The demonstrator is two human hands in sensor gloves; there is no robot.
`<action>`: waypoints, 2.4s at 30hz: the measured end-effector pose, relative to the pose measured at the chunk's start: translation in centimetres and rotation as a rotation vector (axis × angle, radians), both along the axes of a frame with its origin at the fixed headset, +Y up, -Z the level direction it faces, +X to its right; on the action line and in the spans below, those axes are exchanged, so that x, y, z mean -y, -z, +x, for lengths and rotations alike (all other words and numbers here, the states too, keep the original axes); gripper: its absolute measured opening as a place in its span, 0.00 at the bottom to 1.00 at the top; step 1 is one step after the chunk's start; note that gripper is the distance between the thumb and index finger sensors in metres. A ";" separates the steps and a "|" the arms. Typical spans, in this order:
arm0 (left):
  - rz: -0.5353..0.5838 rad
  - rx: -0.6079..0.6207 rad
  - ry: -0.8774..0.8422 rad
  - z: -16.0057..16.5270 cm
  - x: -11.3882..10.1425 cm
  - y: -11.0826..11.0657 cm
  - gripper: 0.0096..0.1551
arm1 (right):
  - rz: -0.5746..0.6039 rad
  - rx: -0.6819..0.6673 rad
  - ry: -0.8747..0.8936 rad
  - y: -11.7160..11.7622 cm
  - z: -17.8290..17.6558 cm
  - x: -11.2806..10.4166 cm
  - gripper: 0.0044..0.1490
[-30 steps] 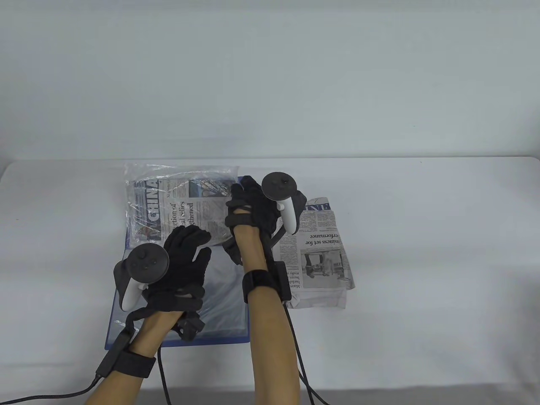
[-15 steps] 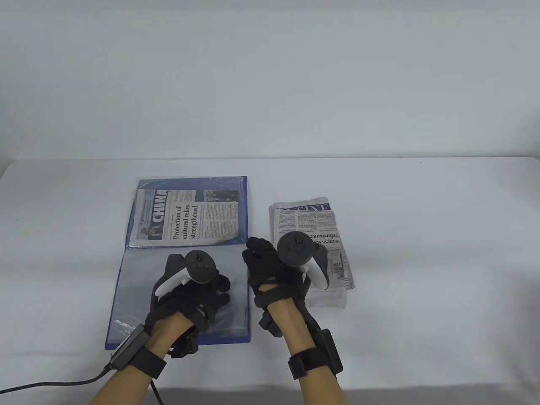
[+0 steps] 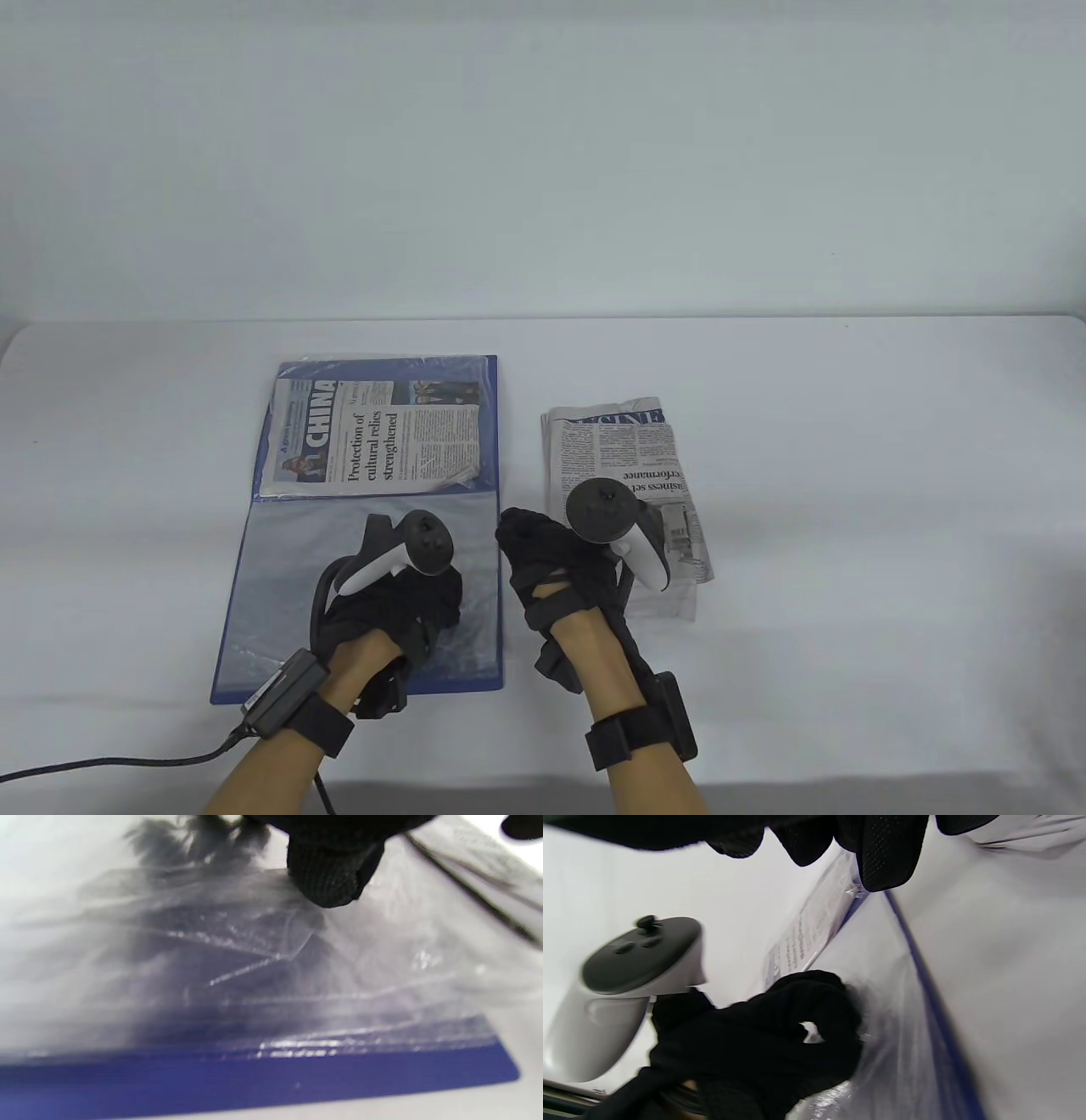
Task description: Insert newspapers into folder
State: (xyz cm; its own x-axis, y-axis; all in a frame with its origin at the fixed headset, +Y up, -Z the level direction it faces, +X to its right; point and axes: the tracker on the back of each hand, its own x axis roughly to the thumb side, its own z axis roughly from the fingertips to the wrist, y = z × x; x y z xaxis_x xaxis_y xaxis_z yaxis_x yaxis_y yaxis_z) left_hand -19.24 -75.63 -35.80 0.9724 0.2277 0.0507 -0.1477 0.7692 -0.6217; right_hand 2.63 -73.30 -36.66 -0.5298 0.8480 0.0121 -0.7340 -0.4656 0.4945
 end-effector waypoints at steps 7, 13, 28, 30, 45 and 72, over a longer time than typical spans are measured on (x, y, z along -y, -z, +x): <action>0.004 -0.108 -0.311 -3.2 -1.3 0.1 0.21 | -0.058 -0.028 -0.190 0.0 -1.0 0.8 0.31; -0.015 -0.137 -0.407 -4.0 -1.5 0.2 0.21 | -0.113 -0.079 -0.153 -0.1 -3.3 2.2 0.32; 0.031 -0.149 -0.460 -4.5 -2.6 0.1 0.21 | -0.113 -0.249 -0.603 -0.2 -3.8 1.7 0.24; 0.026 -0.131 -0.431 -4.2 -2.5 0.0 0.21 | -0.084 -0.223 -0.576 -0.2 -3.7 1.4 0.30; 0.070 -0.148 -0.434 -4.5 -2.9 0.0 0.21 | -0.140 -0.319 -0.342 -0.3 -4.0 3.9 0.42; 0.068 -0.114 -0.408 -4.1 -2.7 -0.1 0.22 | -0.447 0.468 -0.612 -1.3 15.8 1.1 0.44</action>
